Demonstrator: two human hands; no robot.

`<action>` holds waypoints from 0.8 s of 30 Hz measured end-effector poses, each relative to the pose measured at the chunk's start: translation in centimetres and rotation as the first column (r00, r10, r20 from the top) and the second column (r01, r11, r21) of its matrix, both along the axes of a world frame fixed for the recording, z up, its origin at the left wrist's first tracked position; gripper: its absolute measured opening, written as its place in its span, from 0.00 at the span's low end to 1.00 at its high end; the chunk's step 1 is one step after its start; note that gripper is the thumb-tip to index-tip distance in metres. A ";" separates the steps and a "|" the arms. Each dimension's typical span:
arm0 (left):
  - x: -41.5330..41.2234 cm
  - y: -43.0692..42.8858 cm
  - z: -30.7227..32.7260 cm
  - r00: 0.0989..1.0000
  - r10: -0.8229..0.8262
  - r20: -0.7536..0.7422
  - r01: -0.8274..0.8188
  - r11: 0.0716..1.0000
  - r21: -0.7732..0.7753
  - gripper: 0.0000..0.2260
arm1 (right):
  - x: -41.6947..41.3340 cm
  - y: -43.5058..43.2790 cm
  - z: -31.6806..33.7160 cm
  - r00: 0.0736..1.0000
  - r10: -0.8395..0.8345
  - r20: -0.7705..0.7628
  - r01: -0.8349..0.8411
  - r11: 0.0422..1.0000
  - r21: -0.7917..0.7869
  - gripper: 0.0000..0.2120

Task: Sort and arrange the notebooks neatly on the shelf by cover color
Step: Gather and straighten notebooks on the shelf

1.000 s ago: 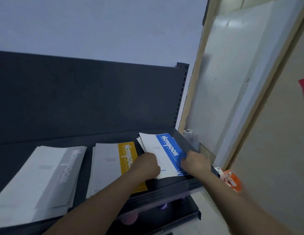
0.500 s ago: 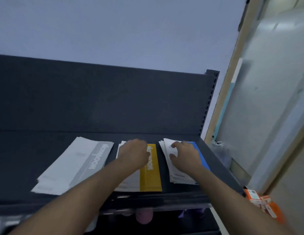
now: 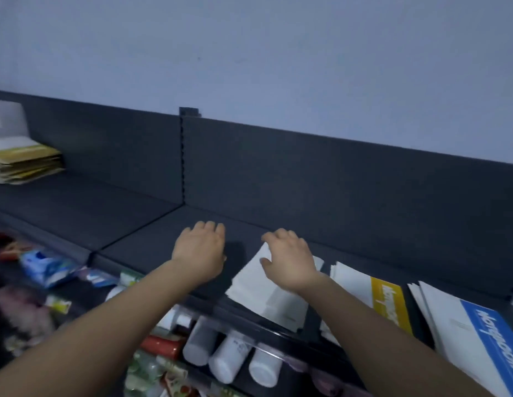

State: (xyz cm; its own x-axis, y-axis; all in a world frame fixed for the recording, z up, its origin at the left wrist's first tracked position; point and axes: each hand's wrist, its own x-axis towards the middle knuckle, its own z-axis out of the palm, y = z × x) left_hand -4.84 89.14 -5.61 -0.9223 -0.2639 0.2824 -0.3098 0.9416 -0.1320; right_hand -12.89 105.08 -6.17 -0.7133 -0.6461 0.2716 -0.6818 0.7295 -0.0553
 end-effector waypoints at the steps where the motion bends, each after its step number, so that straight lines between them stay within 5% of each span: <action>1: 0.9 -1.8 0.0 0.999 0.032 0.003 -0.032 0.999 0.001 0.23 | 0.5 -2.0 0.0 1.000 0.027 -0.009 -0.027 1.000 0.008 0.19; 24: 15.4 -37.2 -0.7 0.936 0.351 0.010 -0.350 0.936 -0.026 0.15 | 9.8 -41.3 -0.5 0.960 0.278 0.027 -0.279 0.954 0.111 0.23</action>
State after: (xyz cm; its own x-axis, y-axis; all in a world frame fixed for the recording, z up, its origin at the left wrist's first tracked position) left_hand 10.55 51.90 -6.31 -0.7765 -0.5644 0.2803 -0.6175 0.7702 -0.1598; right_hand -3.10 63.81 -6.66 -0.5032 -0.8455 0.1787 -0.8586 0.5126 0.0077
